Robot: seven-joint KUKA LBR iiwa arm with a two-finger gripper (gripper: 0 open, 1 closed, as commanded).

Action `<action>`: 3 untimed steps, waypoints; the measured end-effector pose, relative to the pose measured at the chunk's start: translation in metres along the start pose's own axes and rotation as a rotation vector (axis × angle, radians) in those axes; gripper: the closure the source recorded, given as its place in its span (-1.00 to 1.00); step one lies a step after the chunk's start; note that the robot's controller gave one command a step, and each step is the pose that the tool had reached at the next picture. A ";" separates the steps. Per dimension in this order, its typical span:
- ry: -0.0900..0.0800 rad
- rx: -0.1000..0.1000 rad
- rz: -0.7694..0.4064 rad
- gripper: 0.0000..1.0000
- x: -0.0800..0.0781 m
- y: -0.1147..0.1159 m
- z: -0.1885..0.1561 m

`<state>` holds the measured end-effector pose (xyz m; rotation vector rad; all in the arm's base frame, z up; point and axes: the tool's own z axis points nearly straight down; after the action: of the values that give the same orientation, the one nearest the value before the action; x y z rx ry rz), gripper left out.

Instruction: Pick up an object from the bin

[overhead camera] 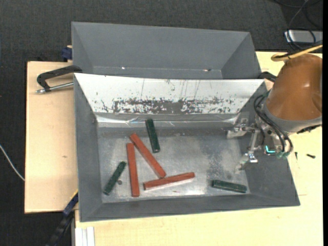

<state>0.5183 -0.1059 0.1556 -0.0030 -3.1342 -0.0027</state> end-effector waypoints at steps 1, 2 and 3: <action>-0.008 0.001 -0.002 -1.00 -0.002 0.000 -0.004; -0.014 0.005 -0.074 -1.00 0.001 0.014 0.008; -0.009 0.001 -0.193 -1.00 0.009 0.031 0.047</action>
Offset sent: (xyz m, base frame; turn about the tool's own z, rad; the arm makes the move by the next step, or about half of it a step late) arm -0.0136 0.0573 -0.0452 -0.2564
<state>0.5094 -0.0749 0.1085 0.2998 -3.1294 -0.0029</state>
